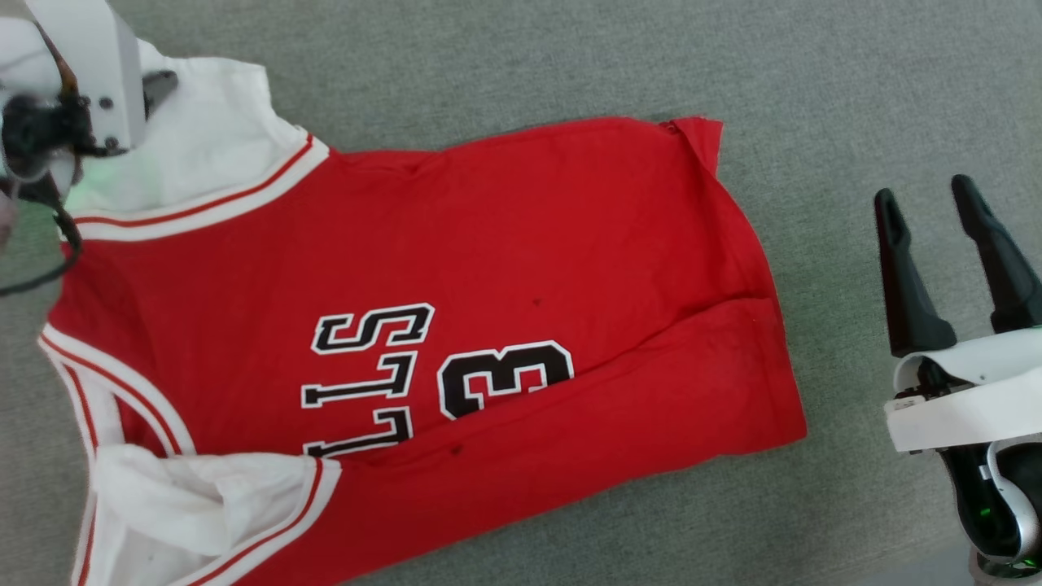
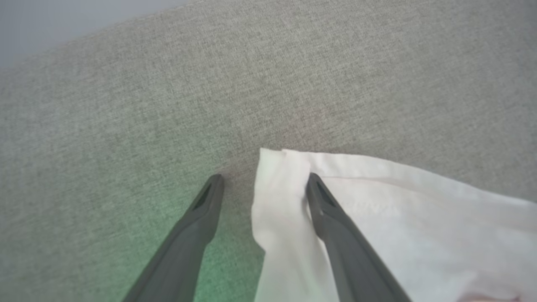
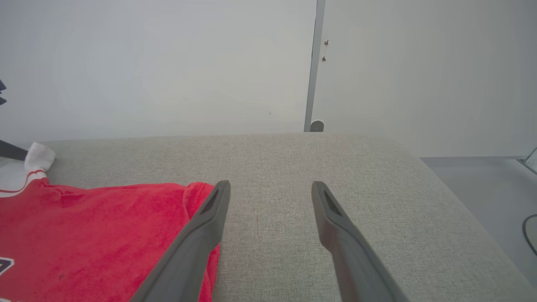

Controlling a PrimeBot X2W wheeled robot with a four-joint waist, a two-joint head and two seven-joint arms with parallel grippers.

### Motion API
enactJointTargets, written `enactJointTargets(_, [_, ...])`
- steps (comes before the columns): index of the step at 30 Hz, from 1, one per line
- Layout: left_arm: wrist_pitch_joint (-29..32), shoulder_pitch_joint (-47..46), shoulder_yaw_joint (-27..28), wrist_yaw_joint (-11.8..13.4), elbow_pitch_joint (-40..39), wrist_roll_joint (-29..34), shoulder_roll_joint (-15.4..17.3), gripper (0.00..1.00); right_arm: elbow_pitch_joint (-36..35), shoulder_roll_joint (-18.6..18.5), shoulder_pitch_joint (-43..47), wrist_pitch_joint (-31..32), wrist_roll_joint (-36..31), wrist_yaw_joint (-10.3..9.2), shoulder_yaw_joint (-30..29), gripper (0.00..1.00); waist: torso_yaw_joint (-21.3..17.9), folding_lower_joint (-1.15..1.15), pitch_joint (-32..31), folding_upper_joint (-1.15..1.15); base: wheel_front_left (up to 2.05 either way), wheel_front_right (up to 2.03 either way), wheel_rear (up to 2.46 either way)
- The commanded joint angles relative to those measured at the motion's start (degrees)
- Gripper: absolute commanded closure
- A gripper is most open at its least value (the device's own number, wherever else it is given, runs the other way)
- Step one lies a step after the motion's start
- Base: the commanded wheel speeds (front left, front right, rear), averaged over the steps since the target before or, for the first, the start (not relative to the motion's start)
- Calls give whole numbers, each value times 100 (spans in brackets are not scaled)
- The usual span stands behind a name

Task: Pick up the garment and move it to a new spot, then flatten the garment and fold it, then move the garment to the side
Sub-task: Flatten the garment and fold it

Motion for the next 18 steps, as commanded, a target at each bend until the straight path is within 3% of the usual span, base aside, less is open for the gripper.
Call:
enactJointTargets(1, [58,21,-41,-17,167,-2,-76,39,13,18,-62,75,74,-5,48,0,-64,0,81,0,0,0,0])
enactJointTargets(2, [59,-3,-9,-28,253,-52,-113,65,19,26,-60,138,103,-5,78,0,-81,0,101,0,0,0,0])
enactJointTargets(3, [92,-27,-14,-40,331,-45,-138,100,18,18,-67,215,129,-4,107,0,-98,0,115,0,0,0,0])
enactJointTargets(10, [150,-140,-9,-163,679,-103,-284,100,-83,6,-196,1127,548,-4,230,0,-113,0,157,0,0,0,0])
enactJointTargets(18, [143,-204,-20,-271,946,-164,-594,100,-23,-23,-1009,3117,740,-4,316,0,65,0,143,0,0,0,0])
